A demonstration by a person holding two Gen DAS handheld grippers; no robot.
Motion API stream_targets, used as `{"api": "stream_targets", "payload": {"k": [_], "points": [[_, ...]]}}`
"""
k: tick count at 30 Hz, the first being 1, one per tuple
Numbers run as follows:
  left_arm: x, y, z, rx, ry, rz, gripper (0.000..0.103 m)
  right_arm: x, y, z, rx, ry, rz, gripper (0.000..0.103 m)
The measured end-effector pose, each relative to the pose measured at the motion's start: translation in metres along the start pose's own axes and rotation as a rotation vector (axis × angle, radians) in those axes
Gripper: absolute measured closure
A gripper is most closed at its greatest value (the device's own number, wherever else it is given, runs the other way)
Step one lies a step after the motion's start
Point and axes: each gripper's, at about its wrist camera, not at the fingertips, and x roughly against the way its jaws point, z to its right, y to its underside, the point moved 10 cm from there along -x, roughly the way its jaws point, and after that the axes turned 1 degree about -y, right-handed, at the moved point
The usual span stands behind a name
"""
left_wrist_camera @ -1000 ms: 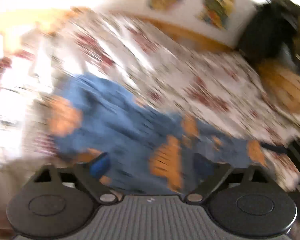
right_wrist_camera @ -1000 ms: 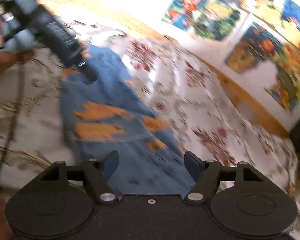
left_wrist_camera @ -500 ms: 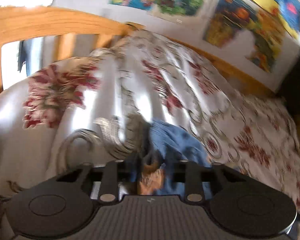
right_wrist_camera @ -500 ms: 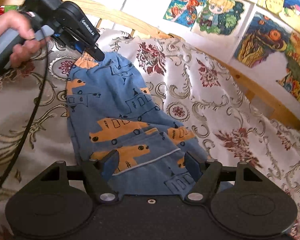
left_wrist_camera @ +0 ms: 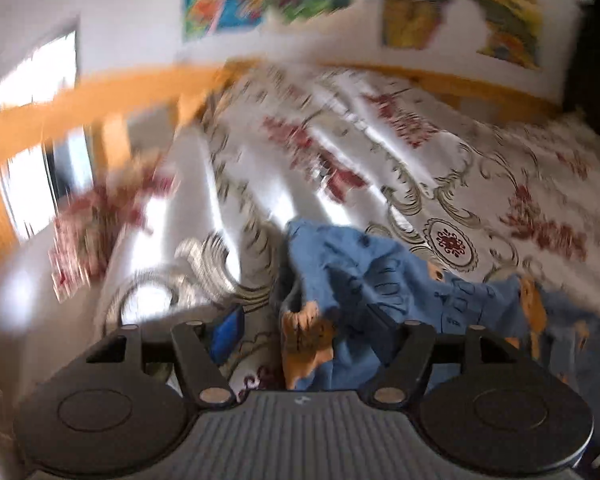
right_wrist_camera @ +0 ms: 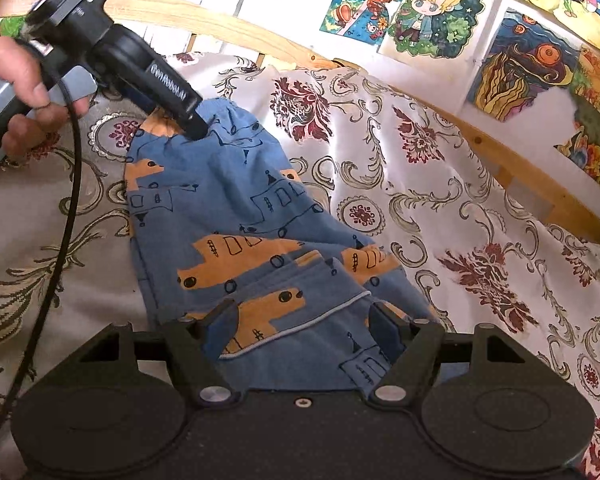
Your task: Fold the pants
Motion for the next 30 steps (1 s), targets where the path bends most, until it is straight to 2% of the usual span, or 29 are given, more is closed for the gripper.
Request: {"api": "stream_targets", "payload": {"k": [4,5,6,8,10,13,15,17,22,26,28,30], "points": [[-0.003,-0.003,-0.02,0.2,0.133,-0.011,0.034,-0.002,0.0,0.002,-0.021,-0.007,-0.004,0.029],[-0.004,-0.003,-0.022,0.234,0.158,-0.019,0.044,-0.002,0.0,0.002,-0.024,-0.007,-0.004,0.029],[-0.006,-0.003,-0.023,0.253,0.173,-0.034,0.062,-0.002,0.001,0.002,-0.025,-0.007,-0.003,0.029],[-0.009,0.0,-0.022,0.286,0.201,-0.076,0.078,-0.003,0.001,0.001,-0.023,-0.004,-0.001,0.029],[-0.01,-0.001,-0.02,0.317,0.213,-0.086,0.081,-0.003,0.001,0.0,-0.016,-0.001,0.003,0.029],[0.002,-0.008,-0.013,0.314,0.172,-0.049,0.083,-0.001,0.0,0.0,-0.002,0.003,0.013,0.029],[0.017,-0.019,0.001,0.276,0.168,0.001,0.084,0.002,-0.002,0.002,-0.001,0.002,0.02,0.029],[0.035,-0.028,0.022,0.194,0.169,0.056,0.084,0.006,-0.006,0.009,-0.006,0.008,0.026,0.029],[0.078,-0.04,0.092,-0.036,0.24,0.155,0.084,0.034,-0.006,0.061,-0.08,0.055,0.023,0.026],[0.097,-0.036,0.149,-0.149,0.328,0.178,0.083,0.071,0.009,0.122,-0.207,0.139,-0.002,0.014],[0.102,-0.027,0.18,-0.211,0.378,0.171,0.083,0.092,0.018,0.156,-0.32,0.175,-0.003,0.004],[0.103,-0.014,0.21,-0.283,0.419,0.157,0.083,0.106,0.028,0.18,-0.425,0.164,-0.007,0.003]]}}
